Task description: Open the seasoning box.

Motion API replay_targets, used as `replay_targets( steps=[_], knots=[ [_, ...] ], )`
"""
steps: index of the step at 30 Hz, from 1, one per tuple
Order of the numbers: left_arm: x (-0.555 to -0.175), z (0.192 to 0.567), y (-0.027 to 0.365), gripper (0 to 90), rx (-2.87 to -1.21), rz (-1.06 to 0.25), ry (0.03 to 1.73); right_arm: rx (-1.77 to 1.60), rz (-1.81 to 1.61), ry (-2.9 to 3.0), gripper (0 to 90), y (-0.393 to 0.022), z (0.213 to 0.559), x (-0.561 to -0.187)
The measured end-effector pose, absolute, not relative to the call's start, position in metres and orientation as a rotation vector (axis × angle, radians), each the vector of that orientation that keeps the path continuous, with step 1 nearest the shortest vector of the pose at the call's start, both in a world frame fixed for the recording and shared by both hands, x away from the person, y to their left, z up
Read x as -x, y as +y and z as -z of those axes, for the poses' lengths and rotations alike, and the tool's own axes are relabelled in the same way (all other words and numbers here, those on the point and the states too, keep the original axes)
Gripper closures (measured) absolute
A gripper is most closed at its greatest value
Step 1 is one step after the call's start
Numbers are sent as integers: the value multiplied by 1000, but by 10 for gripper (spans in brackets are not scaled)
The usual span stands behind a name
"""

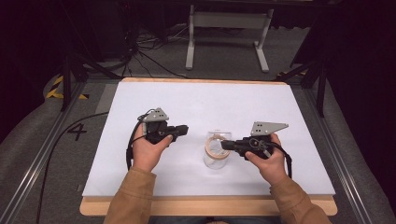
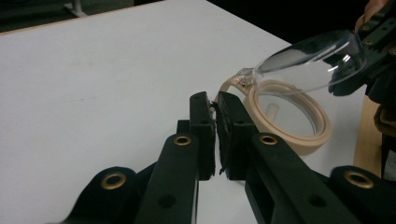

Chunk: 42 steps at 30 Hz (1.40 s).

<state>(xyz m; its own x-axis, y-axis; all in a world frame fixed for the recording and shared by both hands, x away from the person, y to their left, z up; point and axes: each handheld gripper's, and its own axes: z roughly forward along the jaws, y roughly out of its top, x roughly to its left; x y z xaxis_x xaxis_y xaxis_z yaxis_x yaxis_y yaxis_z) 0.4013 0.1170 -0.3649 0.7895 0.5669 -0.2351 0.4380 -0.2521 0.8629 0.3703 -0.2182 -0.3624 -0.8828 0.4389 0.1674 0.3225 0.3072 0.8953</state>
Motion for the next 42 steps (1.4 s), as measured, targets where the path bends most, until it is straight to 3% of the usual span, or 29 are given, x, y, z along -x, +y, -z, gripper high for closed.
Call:
replay_targets(
  steps=[24,38,42],
  knots=[
    [-378,377,160,801,-1874,-204,888,-818,-1641,2417,900,-234,367,-412],
    [-382,372,156,773,-1905,-193,858,-762,-1626,2379,895,-242,352,-401],
    [-385,370,155,737,-1936,-192,841,-782,-1638,2318,842,-267,337,-396]
  ],
)
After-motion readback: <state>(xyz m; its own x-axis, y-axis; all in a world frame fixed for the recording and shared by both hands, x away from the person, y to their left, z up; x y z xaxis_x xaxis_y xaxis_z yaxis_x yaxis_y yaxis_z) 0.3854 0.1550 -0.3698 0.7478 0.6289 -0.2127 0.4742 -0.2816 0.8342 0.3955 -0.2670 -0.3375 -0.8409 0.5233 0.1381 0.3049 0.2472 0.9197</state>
